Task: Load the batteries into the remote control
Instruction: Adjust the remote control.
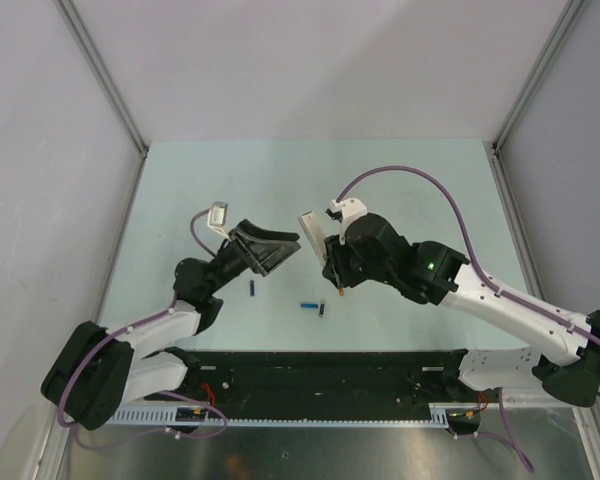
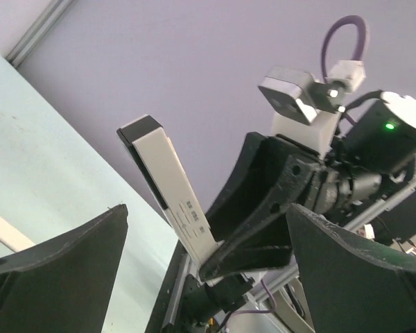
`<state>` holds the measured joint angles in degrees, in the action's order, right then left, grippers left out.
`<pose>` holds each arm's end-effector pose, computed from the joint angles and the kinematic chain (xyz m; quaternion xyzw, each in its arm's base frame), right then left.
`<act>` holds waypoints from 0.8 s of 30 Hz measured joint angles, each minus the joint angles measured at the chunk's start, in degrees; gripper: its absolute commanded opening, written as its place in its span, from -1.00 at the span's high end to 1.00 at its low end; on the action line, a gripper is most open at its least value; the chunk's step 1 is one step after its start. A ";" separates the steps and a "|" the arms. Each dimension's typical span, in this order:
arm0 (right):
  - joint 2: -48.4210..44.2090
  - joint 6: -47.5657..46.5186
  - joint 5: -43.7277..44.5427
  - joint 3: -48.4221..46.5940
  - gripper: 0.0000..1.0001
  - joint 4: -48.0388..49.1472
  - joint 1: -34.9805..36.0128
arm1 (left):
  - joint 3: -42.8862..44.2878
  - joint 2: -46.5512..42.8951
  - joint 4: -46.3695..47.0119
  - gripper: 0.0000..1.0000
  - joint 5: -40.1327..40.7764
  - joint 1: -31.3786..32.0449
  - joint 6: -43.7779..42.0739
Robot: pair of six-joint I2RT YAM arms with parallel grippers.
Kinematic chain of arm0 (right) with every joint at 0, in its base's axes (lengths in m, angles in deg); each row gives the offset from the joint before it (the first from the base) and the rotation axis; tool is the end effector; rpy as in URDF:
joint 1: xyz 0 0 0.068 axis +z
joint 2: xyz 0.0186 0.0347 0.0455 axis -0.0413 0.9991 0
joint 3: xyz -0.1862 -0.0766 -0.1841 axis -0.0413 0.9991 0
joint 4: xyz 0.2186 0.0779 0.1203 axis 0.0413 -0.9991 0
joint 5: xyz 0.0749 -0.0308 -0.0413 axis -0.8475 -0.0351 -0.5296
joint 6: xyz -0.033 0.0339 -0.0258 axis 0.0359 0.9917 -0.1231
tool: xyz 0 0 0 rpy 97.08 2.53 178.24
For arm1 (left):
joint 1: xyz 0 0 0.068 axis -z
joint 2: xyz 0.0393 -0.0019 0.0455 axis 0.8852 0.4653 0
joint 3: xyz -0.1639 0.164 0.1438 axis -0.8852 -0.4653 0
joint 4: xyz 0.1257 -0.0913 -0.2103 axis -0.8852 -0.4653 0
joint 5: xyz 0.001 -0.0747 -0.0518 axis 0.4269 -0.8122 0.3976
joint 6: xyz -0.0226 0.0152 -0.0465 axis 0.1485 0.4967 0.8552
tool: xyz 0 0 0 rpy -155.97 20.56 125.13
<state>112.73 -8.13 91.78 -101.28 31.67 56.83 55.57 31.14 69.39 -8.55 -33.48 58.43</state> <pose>0.1337 0.2121 0.3663 -0.2517 0.8592 0.2236 0.3852 0.1771 -0.1175 0.2652 0.0482 0.5469 -0.6974 0.4608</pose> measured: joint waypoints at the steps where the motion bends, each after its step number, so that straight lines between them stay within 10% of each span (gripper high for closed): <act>1: 0.37 0.28 0.15 0.00 1.00 0.02 0.11 | 0.22 0.59 -0.85 -0.99 0.85 0.66 -0.72; 12: 1.38 2.21 1.53 0.00 1.00 0.59 0.94 | 3.34 2.45 -13.20 -0.96 11.98 8.33 -7.15; 24: 2.27 3.43 5.05 -0.02 1.00 1.05 2.49 | 8.41 3.80 -19.71 0.06 18.47 12.39 -8.46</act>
<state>115.01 -4.69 96.83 -101.30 32.72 59.32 63.98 34.94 49.68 9.92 -21.08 49.97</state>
